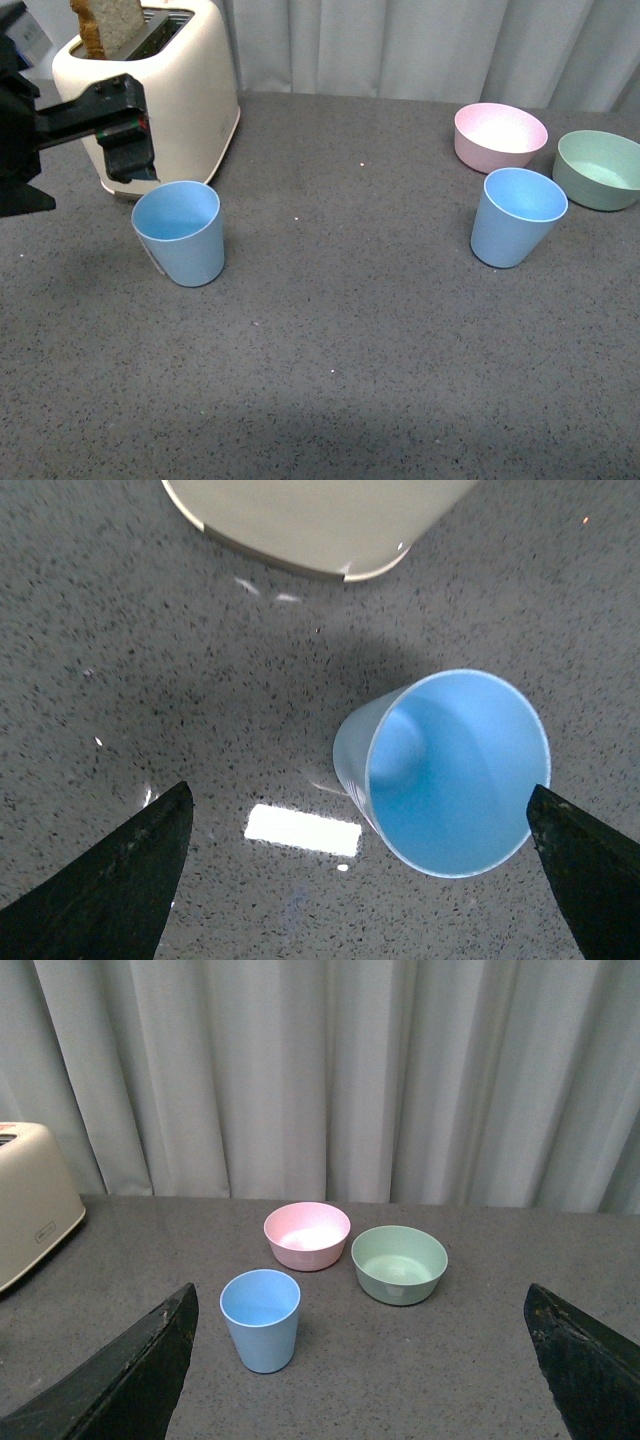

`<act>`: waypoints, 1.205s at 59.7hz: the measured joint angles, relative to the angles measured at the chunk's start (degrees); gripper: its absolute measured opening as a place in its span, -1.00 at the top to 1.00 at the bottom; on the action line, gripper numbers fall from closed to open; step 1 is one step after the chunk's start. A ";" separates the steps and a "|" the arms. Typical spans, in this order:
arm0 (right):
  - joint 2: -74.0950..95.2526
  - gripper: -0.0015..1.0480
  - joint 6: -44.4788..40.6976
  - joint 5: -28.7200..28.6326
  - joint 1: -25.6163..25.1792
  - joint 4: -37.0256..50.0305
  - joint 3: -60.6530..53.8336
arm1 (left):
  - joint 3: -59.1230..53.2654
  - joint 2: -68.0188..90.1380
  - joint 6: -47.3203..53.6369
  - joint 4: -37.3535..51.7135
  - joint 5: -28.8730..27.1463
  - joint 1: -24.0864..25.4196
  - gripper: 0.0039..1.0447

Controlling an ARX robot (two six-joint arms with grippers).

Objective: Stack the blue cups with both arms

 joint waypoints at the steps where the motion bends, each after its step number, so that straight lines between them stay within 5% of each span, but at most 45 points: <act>1: 0.00 -0.81 0.00 0.00 0.00 0.00 0.00 | 0.22 0.35 -0.04 -0.26 -0.02 -0.07 -0.88; 30: 0.00 -0.81 0.00 0.00 0.00 0.00 0.00 | 7.80 10.19 -2.97 -7.89 -0.11 -0.90 -0.85; 66: 0.00 -0.81 -0.02 0.00 0.00 0.00 0.00 | 10.40 12.07 -4.02 -11.50 0.94 -2.78 0.90; 72: 0.00 -0.81 0.00 0.00 0.00 0.00 0.00 | 10.62 12.04 -4.28 -11.96 0.81 -3.30 0.94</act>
